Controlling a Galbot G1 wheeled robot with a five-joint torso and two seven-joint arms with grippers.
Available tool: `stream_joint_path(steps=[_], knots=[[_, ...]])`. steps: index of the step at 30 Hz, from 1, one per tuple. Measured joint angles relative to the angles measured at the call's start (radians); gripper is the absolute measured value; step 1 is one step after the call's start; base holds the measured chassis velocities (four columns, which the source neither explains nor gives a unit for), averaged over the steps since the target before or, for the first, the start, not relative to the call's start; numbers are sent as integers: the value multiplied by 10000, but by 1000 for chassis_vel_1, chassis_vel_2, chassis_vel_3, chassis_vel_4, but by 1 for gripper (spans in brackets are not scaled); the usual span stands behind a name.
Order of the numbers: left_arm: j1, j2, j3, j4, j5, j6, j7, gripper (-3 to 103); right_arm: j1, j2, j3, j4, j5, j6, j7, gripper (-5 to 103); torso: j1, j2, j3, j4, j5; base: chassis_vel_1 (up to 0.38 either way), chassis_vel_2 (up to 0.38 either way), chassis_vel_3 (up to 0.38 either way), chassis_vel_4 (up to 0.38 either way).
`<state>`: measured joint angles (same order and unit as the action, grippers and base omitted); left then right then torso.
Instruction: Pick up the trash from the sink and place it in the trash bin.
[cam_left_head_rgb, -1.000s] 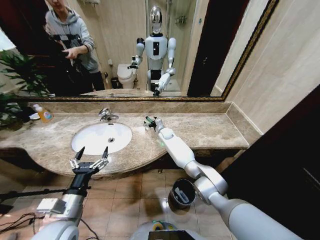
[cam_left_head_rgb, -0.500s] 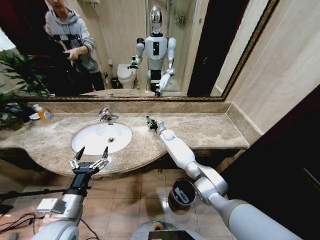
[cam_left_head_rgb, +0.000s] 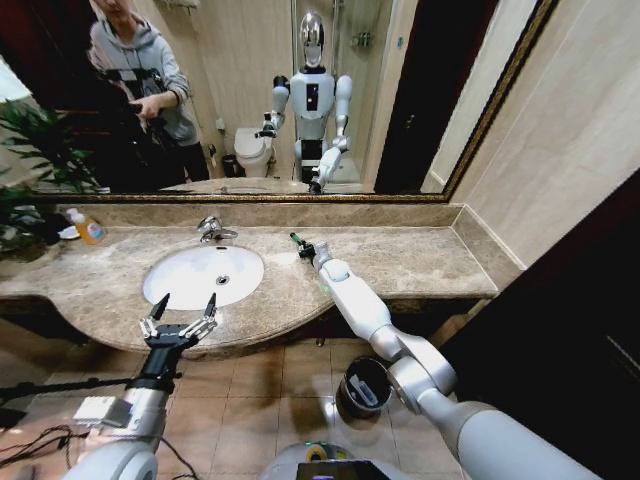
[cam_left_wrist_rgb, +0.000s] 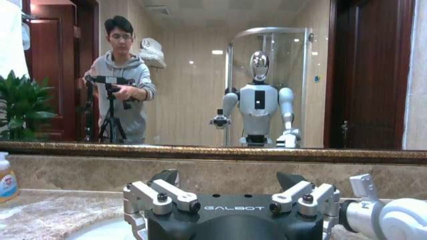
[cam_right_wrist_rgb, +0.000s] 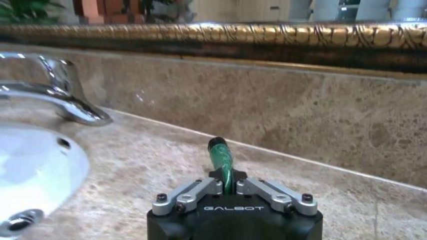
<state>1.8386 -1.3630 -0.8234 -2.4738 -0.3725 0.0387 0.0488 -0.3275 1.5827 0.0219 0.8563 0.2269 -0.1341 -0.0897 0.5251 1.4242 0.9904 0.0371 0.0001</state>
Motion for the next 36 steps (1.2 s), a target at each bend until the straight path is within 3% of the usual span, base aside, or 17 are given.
stream_joint_path(steps=[6,9,13,17,25,26,27,36], knots=[[0,1,0,0,0,0,0,100,-769,-815,-122,1760,576,-493,172,6,0,0,0,-2,0,0,0,0,0],[1,0,0,0,0,0,0,100,-1516,-1791,-41,3298,857,-757,257,6,0,0,0,-2,3,0,0,0,0],[0,0,0,0,0,0,-1,100,-1890,-2487,82,3839,987,-755,278,6,-1,1,-1,-3,0,0,0,0,0],[0,0,1,0,0,0,1,100,-2689,-3354,628,4685,1611,-594,272,6,0,0,0,-5,2,0,0,0,0],[0,0,0,0,0,0,-1,100,-4123,-4177,1484,6371,2098,-587,255,6,0,0,-1,-1,1,0,0,0,0],[1,1,0,0,0,0,1,100,-5765,-4844,2429,7749,2317,-582,253,5,-1,1,-1,-4,3,0,0,0,0],[0,0,0,0,0,0,1,100,-6178,-4997,2668,8080,2359,-533,267,5,0,1,-1,-5,3,0,0,0,0],[0,0,0,0,0,0,0,100,-8960,-5133,4482,10386,2230,-234,520,5,-1,1,-1,-3,1,0,0,0,0]])
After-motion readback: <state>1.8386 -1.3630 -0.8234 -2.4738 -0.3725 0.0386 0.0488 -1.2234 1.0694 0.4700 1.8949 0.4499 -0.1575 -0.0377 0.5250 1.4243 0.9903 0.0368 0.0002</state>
